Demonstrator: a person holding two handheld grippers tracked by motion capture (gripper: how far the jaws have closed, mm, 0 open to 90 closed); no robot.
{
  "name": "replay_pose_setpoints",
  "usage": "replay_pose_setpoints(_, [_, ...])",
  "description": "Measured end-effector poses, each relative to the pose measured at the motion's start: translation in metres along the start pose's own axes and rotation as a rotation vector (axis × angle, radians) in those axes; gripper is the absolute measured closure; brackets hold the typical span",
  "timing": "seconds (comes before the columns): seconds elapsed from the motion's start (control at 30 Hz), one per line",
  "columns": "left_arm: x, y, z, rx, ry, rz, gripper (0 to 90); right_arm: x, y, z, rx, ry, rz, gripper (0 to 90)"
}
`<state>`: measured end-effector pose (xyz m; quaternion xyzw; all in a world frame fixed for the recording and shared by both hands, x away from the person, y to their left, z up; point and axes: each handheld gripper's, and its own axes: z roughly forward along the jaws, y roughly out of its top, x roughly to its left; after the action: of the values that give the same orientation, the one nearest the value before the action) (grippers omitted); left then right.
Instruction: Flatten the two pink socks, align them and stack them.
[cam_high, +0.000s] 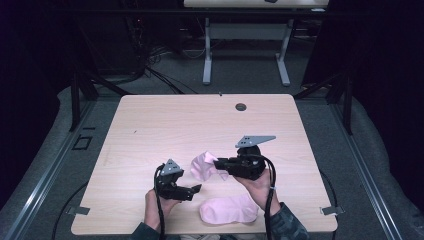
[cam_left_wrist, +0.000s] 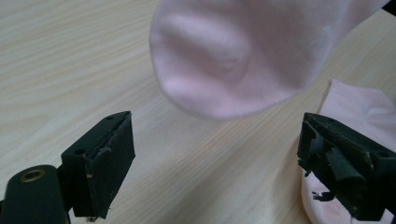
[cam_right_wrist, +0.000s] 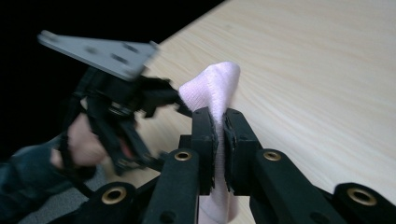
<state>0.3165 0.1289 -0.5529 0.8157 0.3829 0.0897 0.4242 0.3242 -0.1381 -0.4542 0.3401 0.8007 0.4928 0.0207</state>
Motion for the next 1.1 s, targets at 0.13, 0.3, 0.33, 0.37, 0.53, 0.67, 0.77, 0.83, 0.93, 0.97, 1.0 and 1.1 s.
replay_pose_setpoints(0.13, [0.005,0.001,0.009,0.054,0.002,-0.014,12.3,-0.038,-0.024,0.01,0.07,-0.088,0.102,82.9])
replay_pose_setpoints(0.3, [0.01,0.005,0.023,0.131,0.019,-0.016,16.4,-0.075,-0.055,0.025,0.156,-0.18,0.188,78.4])
replay_pose_setpoints(0.33, [0.012,0.007,0.026,0.147,0.022,-0.018,16.5,-0.079,-0.058,0.026,0.161,-0.184,0.203,76.7])
replay_pose_setpoints(0.37, [0.014,0.008,0.029,0.157,0.017,-0.03,17.3,-0.083,-0.062,0.026,0.17,-0.197,0.209,74.2])
replay_pose_setpoints(0.53, [0.027,0.019,0.037,0.174,0.008,-0.075,18.8,-0.092,-0.073,0.026,0.216,-0.281,0.207,58.6])
replay_pose_setpoints(0.67, [0.031,0.034,0.039,0.146,-0.007,-0.112,20.5,-0.095,-0.077,0.017,0.206,-0.334,0.182,49.5])
replay_pose_setpoints(0.77, [0.032,0.048,0.044,0.158,-0.014,-0.115,23.0,-0.093,-0.076,0.012,0.197,-0.365,0.15,48.2])
replay_pose_setpoints(0.83, [0.033,0.056,0.05,0.179,-0.016,-0.119,25.0,-0.092,-0.076,0.012,0.204,-0.365,0.145,48.1])
replay_pose_setpoints(0.93, [0.035,0.064,0.061,0.214,-0.022,-0.127,29.2,-0.092,-0.077,0.016,0.223,-0.359,0.137,50.3])
replay_pose_setpoints(0.97, [0.035,0.066,0.065,0.222,-0.028,-0.137,31.7,-0.093,-0.078,0.019,0.228,-0.368,0.131,52.7])
replay_pose_setpoints(1.0, [0.035,0.068,0.068,0.236,-0.023,-0.137,34.1,-0.094,-0.079,0.021,0.25,-0.371,0.125,54.3])
replay_pose_setpoints(1.1, [0.036,0.069,0.076,0.269,-0.011,-0.122,42.2,-0.094,-0.08,0.023,0.262,-0.371,0.116,62.9])
